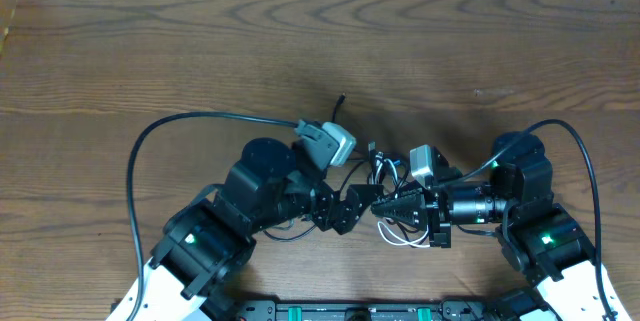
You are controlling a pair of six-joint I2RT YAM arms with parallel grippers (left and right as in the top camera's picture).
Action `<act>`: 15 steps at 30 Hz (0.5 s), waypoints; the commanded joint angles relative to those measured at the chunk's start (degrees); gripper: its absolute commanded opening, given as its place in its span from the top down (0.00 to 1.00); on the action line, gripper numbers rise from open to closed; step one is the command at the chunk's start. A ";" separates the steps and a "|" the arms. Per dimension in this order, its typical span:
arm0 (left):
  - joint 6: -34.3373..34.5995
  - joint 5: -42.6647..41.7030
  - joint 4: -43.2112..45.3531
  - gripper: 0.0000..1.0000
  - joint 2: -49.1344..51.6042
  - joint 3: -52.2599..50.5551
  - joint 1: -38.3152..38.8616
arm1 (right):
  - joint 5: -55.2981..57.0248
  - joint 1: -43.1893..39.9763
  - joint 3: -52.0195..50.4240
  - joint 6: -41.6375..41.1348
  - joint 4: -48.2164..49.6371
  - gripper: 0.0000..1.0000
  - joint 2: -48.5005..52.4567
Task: Untangle cables
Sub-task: 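Hold the cables with both grippers and adjust the left gripper angle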
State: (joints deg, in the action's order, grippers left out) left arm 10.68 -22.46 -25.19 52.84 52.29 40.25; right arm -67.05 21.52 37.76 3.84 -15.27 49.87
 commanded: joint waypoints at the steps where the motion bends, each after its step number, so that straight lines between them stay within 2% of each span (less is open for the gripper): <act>1: 0.31 8.02 -1.55 0.11 -1.75 0.15 0.00 | 0.48 0.24 -0.07 -2.89 0.28 0.99 0.02; 6: 0.31 11.63 -2.27 0.11 -3.98 0.15 0.00 | -7.19 0.22 -0.07 5.05 0.24 0.99 0.02; 15: -0.37 21.92 -3.23 0.11 -6.88 0.15 0.00 | -19.34 0.33 -0.07 13.88 0.37 0.99 0.02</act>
State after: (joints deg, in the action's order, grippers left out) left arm 10.68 -5.76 -28.32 46.28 52.29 40.23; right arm -78.02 21.52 37.76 11.97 -15.16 49.87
